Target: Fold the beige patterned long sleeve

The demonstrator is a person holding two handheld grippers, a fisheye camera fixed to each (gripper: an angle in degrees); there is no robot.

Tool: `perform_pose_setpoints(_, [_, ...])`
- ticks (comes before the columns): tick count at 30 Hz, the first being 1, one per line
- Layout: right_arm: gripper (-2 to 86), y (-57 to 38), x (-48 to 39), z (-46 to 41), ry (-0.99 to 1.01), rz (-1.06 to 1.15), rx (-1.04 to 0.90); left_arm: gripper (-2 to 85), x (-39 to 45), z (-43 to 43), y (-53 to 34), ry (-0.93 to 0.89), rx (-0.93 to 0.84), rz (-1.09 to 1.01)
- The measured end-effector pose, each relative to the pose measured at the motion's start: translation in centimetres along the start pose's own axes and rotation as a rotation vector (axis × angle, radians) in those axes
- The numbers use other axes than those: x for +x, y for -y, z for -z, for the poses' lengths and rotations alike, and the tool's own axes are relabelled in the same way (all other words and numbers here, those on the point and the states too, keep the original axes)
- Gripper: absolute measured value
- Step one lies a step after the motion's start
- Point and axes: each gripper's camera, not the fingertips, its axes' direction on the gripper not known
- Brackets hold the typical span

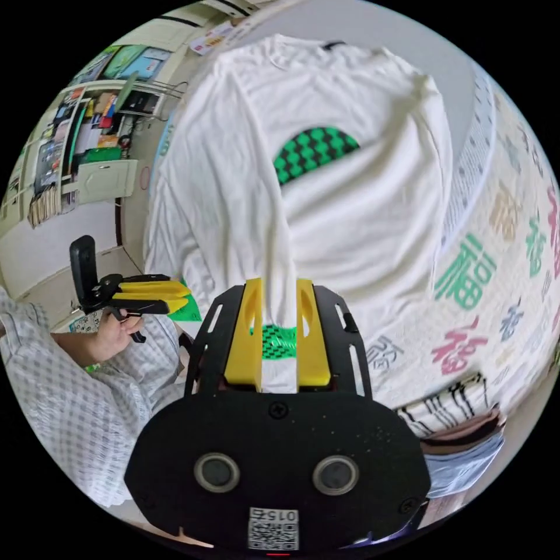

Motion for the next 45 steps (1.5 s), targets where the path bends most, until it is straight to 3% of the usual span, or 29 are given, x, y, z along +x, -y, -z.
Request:
perform_pose_setpoints(8, [2.7,-2.9,2.2,-7.5,0.125,-0.010,-0.025,5.4,4.5,-7.2,2.6,0.115,-0.152,-0.095])
perform_pose_setpoints(13, [0.1,-3.7,2.6,-10.4,-0.004,-0.018,-0.027,3.3,5.0,-9.1,3.1,0.224,-0.186,-0.104])
perform_pose_setpoints(17, [-0.1,-4.4,2.7,-13.1,-0.027,-0.028,-0.038,1.9,5.2,-9.5,3.9,0.225,-0.215,-0.095])
perform_pose_setpoints(21, [1.7,-5.9,4.0,-13.7,0.103,-0.024,-0.011,3.0,5.2,-7.8,5.6,0.153,-0.296,-0.118])
perform_pose_setpoints(24, [4.2,-6.6,6.0,-10.6,0.121,-0.056,0.147,5.0,5.1,-1.6,8.9,0.124,-0.201,-0.189])
perform_pose_setpoints(29, [9.1,-2.8,9.3,-5.8,0.092,-0.073,0.390,9.4,3.6,12.5,20.9,0.370,0.181,-0.220])
perform_pose_setpoints(31, [11.0,0.7,10.3,-4.5,0.066,-0.082,0.451,10.6,2.6,15.1,25.4,0.434,0.235,-0.191])
perform_pose_setpoints(38, [12.1,8.2,10.5,-4.8,-0.091,-0.063,0.410,11.8,1.2,16.6,36.6,0.455,0.177,-0.139])
perform_pose_setpoints(41, [11.9,9.7,11.2,-6.8,-0.104,-0.079,0.347,10.5,1.6,14.0,38.4,0.511,0.064,-0.192])
perform_pose_setpoints(45, [8.2,10.0,11.8,-9.8,-0.141,-0.095,0.280,7.1,2.1,12.4,38.8,0.606,0.058,-0.237])
